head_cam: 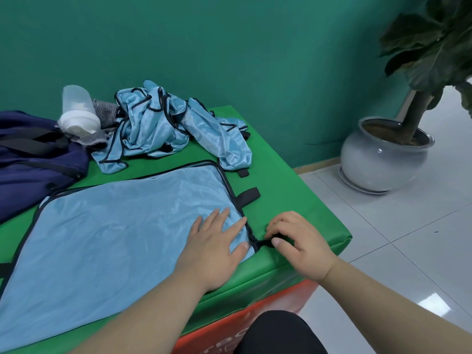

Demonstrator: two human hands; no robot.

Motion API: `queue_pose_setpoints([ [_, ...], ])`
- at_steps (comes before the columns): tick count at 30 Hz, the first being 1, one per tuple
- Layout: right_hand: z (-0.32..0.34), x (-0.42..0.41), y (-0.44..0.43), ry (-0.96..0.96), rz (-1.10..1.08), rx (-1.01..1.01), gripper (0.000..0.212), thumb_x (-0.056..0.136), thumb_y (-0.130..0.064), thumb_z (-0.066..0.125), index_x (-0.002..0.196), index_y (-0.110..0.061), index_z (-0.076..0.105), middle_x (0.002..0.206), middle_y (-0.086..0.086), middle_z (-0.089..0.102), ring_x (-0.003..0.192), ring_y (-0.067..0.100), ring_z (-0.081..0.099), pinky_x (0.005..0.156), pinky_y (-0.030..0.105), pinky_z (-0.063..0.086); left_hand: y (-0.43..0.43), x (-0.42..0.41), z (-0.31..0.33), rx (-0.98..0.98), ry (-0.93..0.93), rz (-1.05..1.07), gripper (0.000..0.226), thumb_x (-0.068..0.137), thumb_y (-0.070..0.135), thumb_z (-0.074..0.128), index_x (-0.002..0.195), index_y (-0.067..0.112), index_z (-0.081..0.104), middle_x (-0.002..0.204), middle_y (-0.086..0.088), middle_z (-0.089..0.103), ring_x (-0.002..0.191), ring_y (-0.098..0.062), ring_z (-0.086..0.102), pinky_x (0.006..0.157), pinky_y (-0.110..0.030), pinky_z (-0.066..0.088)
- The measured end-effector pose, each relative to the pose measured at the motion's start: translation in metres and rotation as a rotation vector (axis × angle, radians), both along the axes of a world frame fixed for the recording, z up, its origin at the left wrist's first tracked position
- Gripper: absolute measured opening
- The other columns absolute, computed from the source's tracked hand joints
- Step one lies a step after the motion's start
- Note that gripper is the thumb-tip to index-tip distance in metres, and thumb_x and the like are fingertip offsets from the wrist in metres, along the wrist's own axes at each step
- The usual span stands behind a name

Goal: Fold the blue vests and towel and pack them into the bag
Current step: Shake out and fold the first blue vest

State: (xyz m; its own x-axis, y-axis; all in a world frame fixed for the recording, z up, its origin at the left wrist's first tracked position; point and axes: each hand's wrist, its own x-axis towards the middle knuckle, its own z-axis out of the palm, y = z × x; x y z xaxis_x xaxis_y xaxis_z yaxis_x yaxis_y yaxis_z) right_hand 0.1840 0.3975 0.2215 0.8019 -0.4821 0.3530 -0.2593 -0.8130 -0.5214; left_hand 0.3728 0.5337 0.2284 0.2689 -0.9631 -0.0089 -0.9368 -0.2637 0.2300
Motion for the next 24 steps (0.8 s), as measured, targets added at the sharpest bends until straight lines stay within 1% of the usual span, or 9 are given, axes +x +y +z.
queue_pose_setpoints([
  [2,0.001,0.001,0.000,-0.009,-0.009,0.021,0.031,0.093,-0.039,0.044,0.093,-0.021,0.069,0.098,-0.012,0.059,0.100,0.010,0.054,0.087,0.037,0.045,0.000,0.000,0.000,-0.002,-0.002,0.001,0.058,0.099,0.062,0.023,0.154,0.048,0.009,0.166,0.009,-0.005,0.151,-0.011,-0.013,0.123,-0.041,-0.009],
  [4,0.001,0.002,0.001,0.002,-0.020,0.024,0.030,0.091,-0.041,0.047,0.092,-0.022,0.070,0.098,-0.013,0.059,0.100,0.010,0.054,0.088,0.036,0.045,0.000,0.000,0.001,0.000,-0.001,0.002,0.058,0.099,0.062,0.023,0.154,0.049,0.009,0.166,0.009,-0.005,0.151,-0.011,-0.013,0.123,-0.042,-0.009],
  [7,0.001,0.002,0.000,0.015,-0.010,0.031,0.023,0.081,-0.039,0.057,0.092,-0.024,0.070,0.099,-0.015,0.058,0.102,0.008,0.054,0.090,0.032,0.045,0.001,0.000,0.000,-0.003,-0.001,0.004,0.058,0.099,0.062,0.023,0.154,0.049,0.010,0.166,0.010,-0.004,0.151,-0.011,-0.012,0.123,-0.042,-0.008],
  [9,0.000,0.001,-0.001,0.019,-0.004,0.038,0.023,0.075,-0.034,0.059,0.091,-0.024,0.070,0.100,-0.015,0.058,0.103,0.008,0.054,0.091,0.029,0.044,0.000,0.000,-0.001,-0.007,-0.001,0.004,0.058,0.099,0.063,0.023,0.154,0.049,0.010,0.166,0.010,-0.004,0.151,-0.011,-0.011,0.123,-0.041,-0.009],
  [13,0.001,0.001,0.000,-0.052,-0.032,0.078,0.027,0.067,-0.025,0.053,0.086,-0.019,0.072,0.096,-0.012,0.065,0.098,0.009,0.059,0.091,0.024,0.045,0.000,0.000,-0.002,-0.016,0.001,0.005,0.058,0.099,0.063,0.023,0.154,0.049,0.012,0.166,0.010,-0.002,0.151,-0.011,-0.010,0.123,-0.040,-0.009],
  [17,-0.003,0.002,-0.001,-0.099,-0.117,0.129,0.032,0.067,-0.023,0.047,0.085,-0.019,0.073,0.092,-0.013,0.070,0.095,0.005,0.062,0.091,0.023,0.047,0.001,0.000,-0.002,-0.020,0.001,0.002,0.058,0.099,0.064,0.022,0.154,0.049,0.012,0.166,0.009,-0.002,0.151,-0.011,-0.010,0.123,-0.039,-0.010],
  [20,-0.009,0.004,-0.002,-0.127,-0.247,0.146,0.028,0.073,-0.006,0.055,0.087,-0.020,0.074,0.093,-0.010,0.071,0.094,0.009,0.064,0.091,0.021,0.049,0.001,0.000,-0.002,-0.020,0.002,0.001,0.058,0.099,0.065,0.021,0.154,0.048,0.011,0.166,0.009,-0.002,0.151,-0.011,-0.010,0.123,-0.039,-0.010],
  [22,-0.013,0.005,-0.002,-0.169,-0.315,0.112,0.032,0.077,0.007,0.058,0.089,-0.019,0.074,0.095,-0.008,0.071,0.095,0.010,0.064,0.091,0.013,0.045,0.002,0.000,-0.003,-0.018,0.004,0.003,0.058,0.099,0.065,0.020,0.154,0.049,0.010,0.166,0.010,-0.003,0.151,-0.011,-0.010,0.123,-0.039,-0.010],
  [24,-0.016,0.006,-0.002,-0.214,-0.324,0.063,0.034,0.077,0.013,0.057,0.086,-0.016,0.072,0.094,-0.008,0.068,0.095,0.009,0.063,0.091,0.007,0.041,0.001,0.000,-0.002,-0.016,0.000,0.004,0.058,0.099,0.065,0.019,0.154,0.049,0.009,0.166,0.010,-0.004,0.151,-0.011,-0.011,0.123,-0.040,-0.010],
])
